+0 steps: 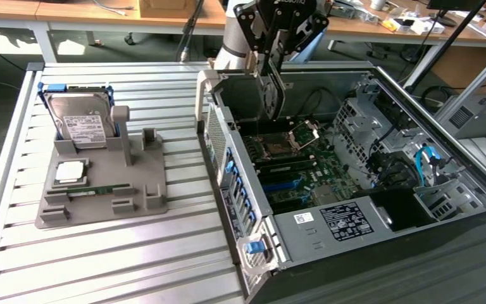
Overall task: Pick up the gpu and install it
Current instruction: 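Pick up the gpu and move the gpu toward the slot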
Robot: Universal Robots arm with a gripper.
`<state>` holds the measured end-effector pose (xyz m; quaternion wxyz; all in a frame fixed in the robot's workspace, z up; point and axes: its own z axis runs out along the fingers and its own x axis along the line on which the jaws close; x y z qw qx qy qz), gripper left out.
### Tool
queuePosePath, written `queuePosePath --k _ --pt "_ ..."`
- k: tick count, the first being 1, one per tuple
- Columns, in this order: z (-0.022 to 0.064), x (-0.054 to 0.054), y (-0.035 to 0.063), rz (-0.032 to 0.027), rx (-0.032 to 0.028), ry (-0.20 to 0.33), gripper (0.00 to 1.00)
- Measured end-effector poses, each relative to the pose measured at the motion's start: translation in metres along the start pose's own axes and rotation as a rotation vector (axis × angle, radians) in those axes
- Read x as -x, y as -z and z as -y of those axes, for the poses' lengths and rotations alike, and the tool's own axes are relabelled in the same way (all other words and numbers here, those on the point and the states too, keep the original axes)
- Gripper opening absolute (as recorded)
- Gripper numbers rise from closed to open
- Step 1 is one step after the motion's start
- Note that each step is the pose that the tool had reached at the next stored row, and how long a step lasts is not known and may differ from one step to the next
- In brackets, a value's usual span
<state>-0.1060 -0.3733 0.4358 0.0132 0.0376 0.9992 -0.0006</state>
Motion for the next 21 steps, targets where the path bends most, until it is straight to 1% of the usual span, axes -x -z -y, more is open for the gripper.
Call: queuePosePath --k 21 --pt "-0.0010 0.013 -0.0005 0.0001 -0.0007 0.000 0.27"
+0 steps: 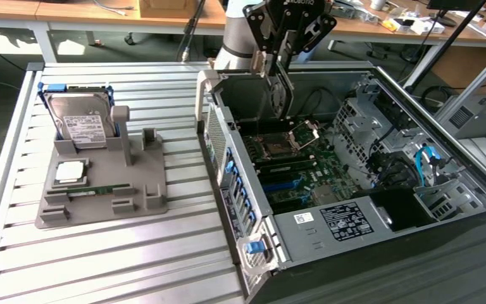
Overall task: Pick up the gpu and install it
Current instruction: 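Pick up the gpu and move the gpu toward the slot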
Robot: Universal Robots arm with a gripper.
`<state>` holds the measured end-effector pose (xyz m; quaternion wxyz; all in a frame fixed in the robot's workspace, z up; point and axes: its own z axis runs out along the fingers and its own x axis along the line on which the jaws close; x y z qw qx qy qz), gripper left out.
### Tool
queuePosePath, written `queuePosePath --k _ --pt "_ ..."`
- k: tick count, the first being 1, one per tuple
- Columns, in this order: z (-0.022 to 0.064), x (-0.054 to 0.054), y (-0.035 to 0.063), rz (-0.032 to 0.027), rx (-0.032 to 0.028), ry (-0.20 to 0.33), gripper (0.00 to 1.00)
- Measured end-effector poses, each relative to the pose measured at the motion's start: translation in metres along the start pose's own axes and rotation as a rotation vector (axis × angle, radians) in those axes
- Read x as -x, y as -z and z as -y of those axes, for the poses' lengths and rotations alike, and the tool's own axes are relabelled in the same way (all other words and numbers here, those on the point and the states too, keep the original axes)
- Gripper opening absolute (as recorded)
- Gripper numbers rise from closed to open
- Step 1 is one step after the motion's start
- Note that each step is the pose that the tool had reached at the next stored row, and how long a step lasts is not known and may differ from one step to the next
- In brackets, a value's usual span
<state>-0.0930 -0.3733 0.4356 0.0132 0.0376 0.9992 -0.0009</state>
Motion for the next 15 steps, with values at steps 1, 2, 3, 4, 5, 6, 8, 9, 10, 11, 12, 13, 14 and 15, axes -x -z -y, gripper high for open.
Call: queuePosePath --k 1,2,3,4,5,6,8,9,10,11,12,13,14,15 --pt "0.0000 0.0005 0.0000 0.0000 -0.0001 0.000 0.27" --pt "-0.0001 0.0010 0.0000 0.0000 -0.0001 0.000 0.27" --pt "-0.0001 0.0016 -0.0001 0.0000 -0.0001 0.000 0.27" --pt "-0.0002 0.0021 -0.0001 0.0000 -0.0001 0.000 0.27" --pt "-0.0002 0.0026 -0.0001 0.0000 -0.0002 0.000 0.27" --pt "-0.0003 0.0036 -0.0002 0.0000 -0.0003 0.000 0.27" --pt "-0.0003 0.0048 -0.0002 0.0000 -0.0003 0.000 0.27" --pt "-0.0004 0.0054 -0.0003 0.0000 -0.0004 0.000 0.27" --pt "-0.0005 0.0059 -0.0003 0.0000 -0.0004 0.000 0.27" --pt "-0.0005 0.0066 -0.0003 0.0000 -0.0005 0.000 0.27" --pt "-0.0005 0.0071 -0.0004 0.0000 -0.0005 0.000 0.27" --pt "-0.0006 0.0077 -0.0004 0.0000 -0.0006 0.000 0.27" --pt "-0.0006 0.0082 -0.0004 0.0000 -0.0006 0.000 0.27" --pt "-0.0007 0.0088 -0.0005 0.0000 -0.0006 0.000 0.27"
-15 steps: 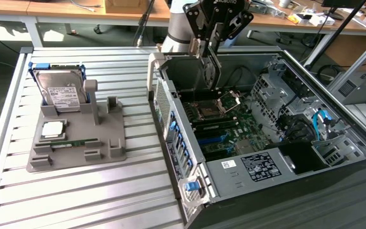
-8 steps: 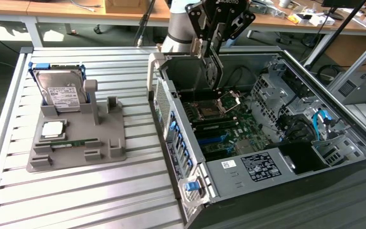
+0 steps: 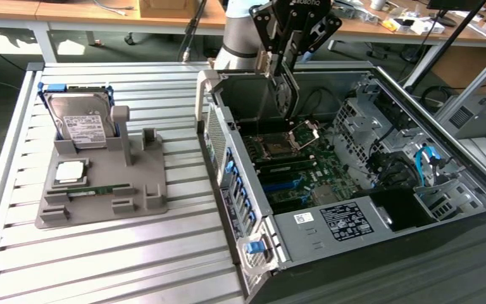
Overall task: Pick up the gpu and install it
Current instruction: 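Pick up the gpu and move the gpu toward the slot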
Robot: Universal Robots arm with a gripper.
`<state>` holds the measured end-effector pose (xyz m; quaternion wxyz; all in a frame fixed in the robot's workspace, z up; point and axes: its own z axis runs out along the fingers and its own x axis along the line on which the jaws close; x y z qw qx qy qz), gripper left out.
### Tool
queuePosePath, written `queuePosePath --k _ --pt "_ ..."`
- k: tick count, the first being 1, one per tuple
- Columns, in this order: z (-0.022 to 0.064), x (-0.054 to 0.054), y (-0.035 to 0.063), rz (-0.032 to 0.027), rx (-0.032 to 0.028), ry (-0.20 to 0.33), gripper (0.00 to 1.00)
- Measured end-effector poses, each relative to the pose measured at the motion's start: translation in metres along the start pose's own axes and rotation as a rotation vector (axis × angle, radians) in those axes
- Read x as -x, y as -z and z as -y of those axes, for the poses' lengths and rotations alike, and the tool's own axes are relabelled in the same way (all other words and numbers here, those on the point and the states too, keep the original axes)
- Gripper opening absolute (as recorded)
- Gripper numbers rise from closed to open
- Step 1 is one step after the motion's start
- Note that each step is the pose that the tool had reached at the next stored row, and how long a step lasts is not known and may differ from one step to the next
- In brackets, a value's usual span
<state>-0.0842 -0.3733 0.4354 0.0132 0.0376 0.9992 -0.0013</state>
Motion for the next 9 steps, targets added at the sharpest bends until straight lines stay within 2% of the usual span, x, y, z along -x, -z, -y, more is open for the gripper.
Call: queuePosePath --k 9 --pt "-0.0004 0.0055 -0.0003 0.0000 -0.0005 0.000 0.27"
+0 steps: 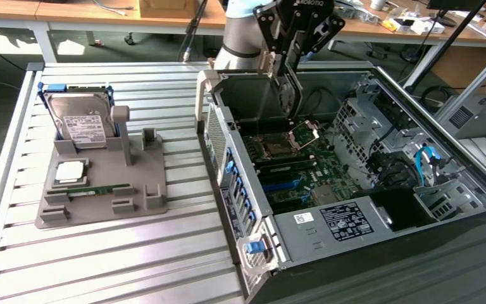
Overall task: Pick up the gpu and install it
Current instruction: 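Pick up the gpu and move the gpu toward the slot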
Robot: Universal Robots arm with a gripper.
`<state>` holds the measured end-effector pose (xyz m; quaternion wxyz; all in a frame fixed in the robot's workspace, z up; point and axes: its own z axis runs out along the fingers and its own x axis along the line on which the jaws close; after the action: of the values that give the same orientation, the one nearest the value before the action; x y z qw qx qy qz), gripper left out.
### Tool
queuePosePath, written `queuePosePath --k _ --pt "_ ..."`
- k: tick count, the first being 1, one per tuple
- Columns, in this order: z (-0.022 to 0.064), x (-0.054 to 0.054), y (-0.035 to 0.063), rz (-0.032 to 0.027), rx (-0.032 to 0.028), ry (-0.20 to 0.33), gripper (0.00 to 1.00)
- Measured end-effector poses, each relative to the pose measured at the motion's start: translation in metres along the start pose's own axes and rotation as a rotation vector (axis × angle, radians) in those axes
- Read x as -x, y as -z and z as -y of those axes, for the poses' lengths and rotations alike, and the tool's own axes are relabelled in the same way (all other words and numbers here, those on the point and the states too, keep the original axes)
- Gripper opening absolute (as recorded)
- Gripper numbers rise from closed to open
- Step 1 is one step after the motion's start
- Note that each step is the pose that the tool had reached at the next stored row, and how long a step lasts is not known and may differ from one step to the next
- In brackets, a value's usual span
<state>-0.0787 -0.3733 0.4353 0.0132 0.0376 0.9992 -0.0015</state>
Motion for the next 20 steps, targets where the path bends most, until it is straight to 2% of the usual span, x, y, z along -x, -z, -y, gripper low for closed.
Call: queuePosePath --k 20 --pt "-0.0008 0.011 -0.0006 0.0001 -0.0010 0.000 0.27"
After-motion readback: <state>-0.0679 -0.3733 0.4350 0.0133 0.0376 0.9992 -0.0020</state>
